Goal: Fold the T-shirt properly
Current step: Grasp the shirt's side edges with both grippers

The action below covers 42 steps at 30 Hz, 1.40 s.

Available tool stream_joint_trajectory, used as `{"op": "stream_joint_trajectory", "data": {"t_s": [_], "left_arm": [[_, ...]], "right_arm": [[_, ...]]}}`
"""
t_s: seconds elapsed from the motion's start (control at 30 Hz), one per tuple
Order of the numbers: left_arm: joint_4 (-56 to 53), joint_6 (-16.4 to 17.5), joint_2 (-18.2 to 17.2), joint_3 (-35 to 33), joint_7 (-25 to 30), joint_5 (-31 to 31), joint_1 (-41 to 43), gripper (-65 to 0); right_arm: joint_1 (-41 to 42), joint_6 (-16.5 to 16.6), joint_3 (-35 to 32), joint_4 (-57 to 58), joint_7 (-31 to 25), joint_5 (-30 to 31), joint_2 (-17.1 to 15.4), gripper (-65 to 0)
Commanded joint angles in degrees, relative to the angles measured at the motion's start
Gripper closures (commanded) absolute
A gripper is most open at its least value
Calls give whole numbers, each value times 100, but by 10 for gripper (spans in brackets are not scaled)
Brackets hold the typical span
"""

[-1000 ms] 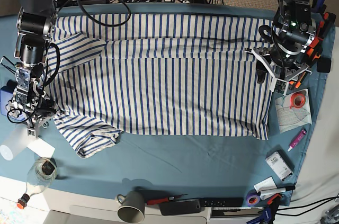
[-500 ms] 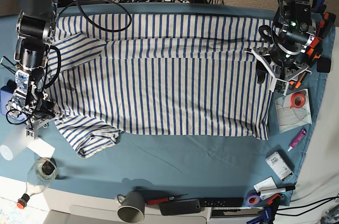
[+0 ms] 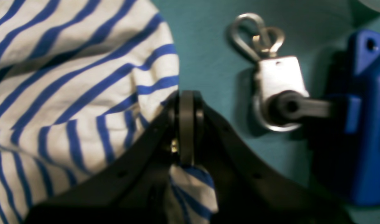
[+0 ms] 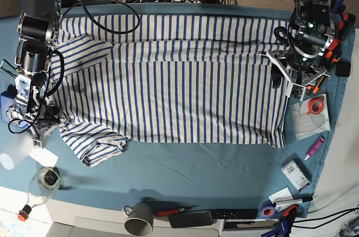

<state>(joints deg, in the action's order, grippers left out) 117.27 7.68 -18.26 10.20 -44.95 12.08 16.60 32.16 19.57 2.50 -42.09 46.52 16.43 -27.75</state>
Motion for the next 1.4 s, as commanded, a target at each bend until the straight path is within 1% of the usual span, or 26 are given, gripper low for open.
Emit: {"op": "stream_joint_trajectory", "data": {"t_s": [0.0, 0.07, 0.23, 0.4, 0.47, 0.53, 0.7, 0.77, 0.83, 0.87, 0.93, 1.0, 1.07, 1.13, 1.2, 1.23, 1.33, 1.37], "left_arm": [[92, -20, -48, 33, 129, 13, -42, -271], [92, -20, -48, 33, 129, 11, -42, -271], [92, -20, -46, 33, 129, 11, -42, -271], [92, -20, -46, 33, 129, 11, -39, -271], [92, -20, -46, 33, 133, 11, -42, -271], [92, -20, -46, 33, 133, 11, -42, -271], [92, -20, -46, 33, 129, 9, -39, -271], [92, -22, -46, 33, 129, 9, -42, -271], [92, -22, -46, 33, 136, 11, -42, -271], [92, -22, -46, 33, 142, 11, -42, -271], [92, -20, -46, 33, 142, 11, -42, -271], [92, -20, -48, 33, 140, 11, -42, -271], [92, -20, -46, 33, 140, 11, -42, -271], [92, -20, -46, 33, 146, 13, -42, -271], [92, -20, -46, 33, 140, 13, -39, -271], [92, -20, -46, 33, 127, 11, -39, -271], [92, -20, -46, 33, 129, 11, -39, -271], [92, -20, -46, 33, 127, 11, -39, -271]], "right_arm": [[129, 101, -2, -205, 116, 72, -52, 0], [129, 107, -2, -474, 389, 151, -52, 0], [116, 254, -2, -994, 1290, 914, -57, 0], [96, 251, -2, -1438, 2164, 1414, -85, 0], [31, 251, -2, -1672, 2463, 1596, -83, 0], [-101, 251, -2, -1969, 2647, 1788, -83, 0], [-662, 251, -2, -2697, 2636, 1727, -81, 0], [-894, 251, -2, -2846, 2542, 1696, -83, 0], [-1025, 234, 4, -2922, 2317, 1674, -90, 0], [-1027, 203, 15, -2944, 2210, 1648, -98, 0], [-984, 164, 72, -3014, 2146, 1261, -96, 0], [-876, 166, 98, -3110, 2280, 914, -101, 0], [-793, 166, 98, -3244, 2310, 787, -116, 0], [-717, 173, 98, -3373, 2312, 787, -149, 0], [-577, 184, 98, -3399, 2326, 584, -177, 0], [-527, 179, 98, -3399, 2332, 444, -181, -37], [-437, 160, 98, -3399, 2286, -2, -203, -190], [-439, 96, 98, -3399, 2223, -153, -212, -224]]}}
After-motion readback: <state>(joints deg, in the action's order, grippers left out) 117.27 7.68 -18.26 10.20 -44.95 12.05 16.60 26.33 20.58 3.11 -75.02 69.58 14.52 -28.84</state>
